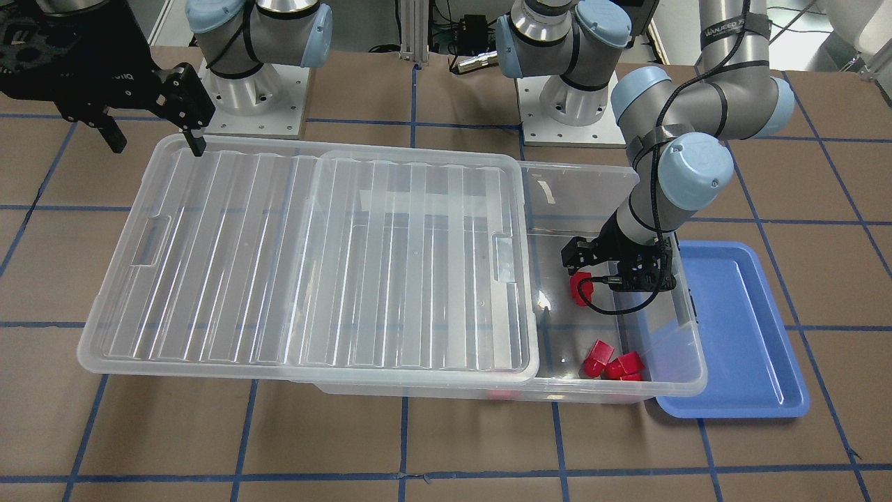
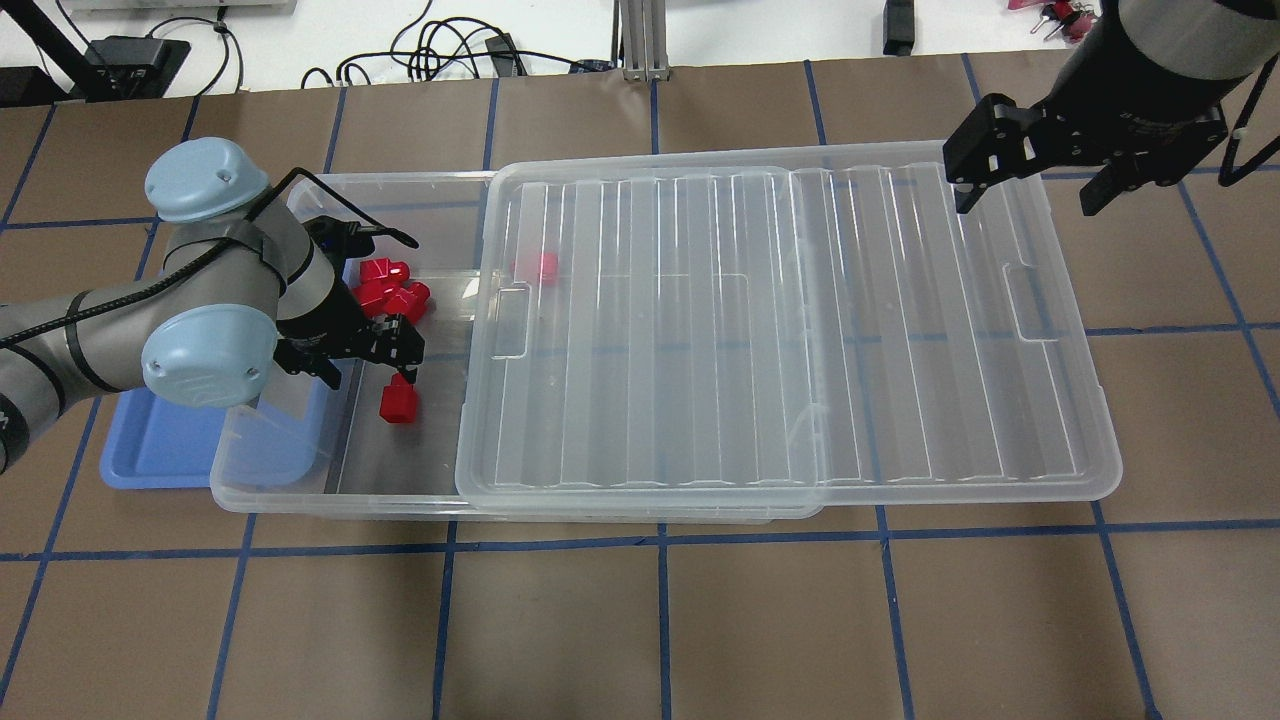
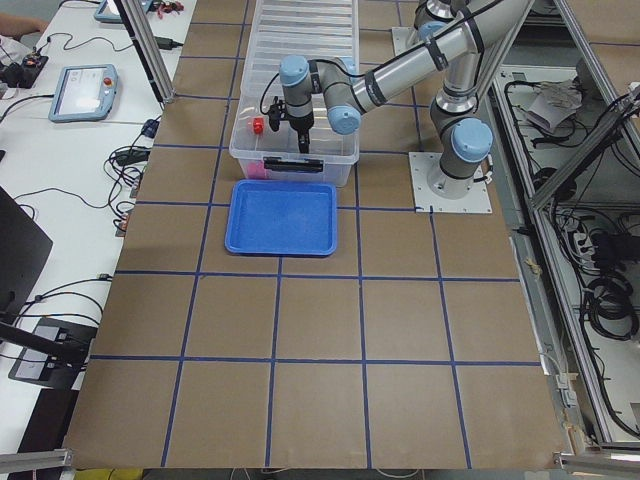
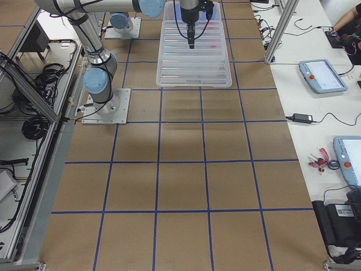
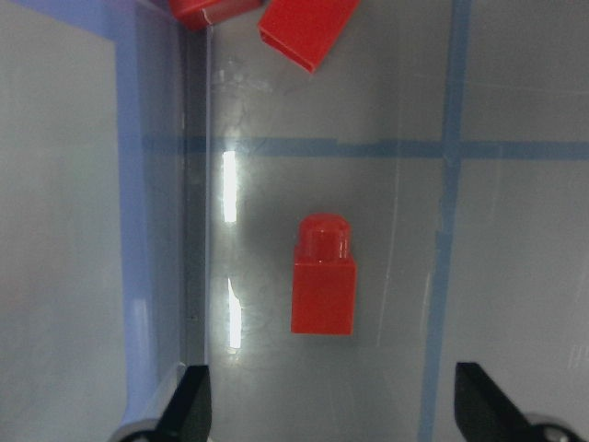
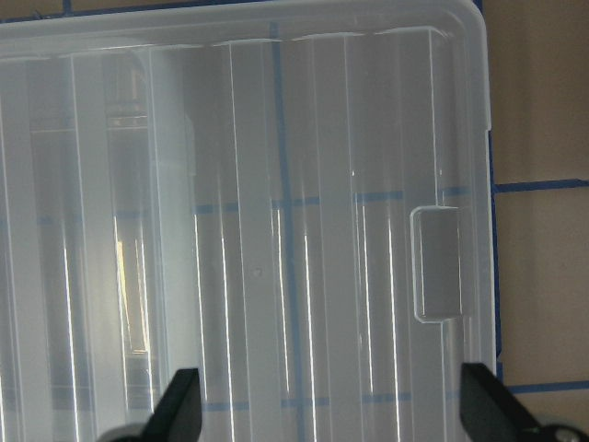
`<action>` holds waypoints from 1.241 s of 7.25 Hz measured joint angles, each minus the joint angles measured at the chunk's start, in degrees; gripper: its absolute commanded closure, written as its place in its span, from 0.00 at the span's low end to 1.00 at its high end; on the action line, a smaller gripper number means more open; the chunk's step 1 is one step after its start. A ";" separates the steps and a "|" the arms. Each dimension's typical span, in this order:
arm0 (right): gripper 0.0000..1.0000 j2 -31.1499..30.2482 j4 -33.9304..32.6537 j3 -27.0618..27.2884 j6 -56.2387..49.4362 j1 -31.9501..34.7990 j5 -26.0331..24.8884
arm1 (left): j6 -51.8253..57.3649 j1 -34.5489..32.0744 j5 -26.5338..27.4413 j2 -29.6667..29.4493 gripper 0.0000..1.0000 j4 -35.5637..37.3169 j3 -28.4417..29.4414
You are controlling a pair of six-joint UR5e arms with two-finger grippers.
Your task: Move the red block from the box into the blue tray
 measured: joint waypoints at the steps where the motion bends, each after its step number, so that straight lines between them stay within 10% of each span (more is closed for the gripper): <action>1: 0.00 0.37 0.18 -0.54 1.42 0.20 0.09 | 0.10 -0.03 -0.01 -0.73 0.08 0.45 -0.33; 7: 0.00 2.72 4.71 -4.41 4.63 0.41 -2.62 | 0.86 -0.05 -0.07 -4.73 0.12 1.91 -0.80; 9: 0.00 2.77 5.27 -4.54 4.22 0.40 -3.58 | 0.91 -0.05 -0.10 -5.85 0.78 2.44 -0.80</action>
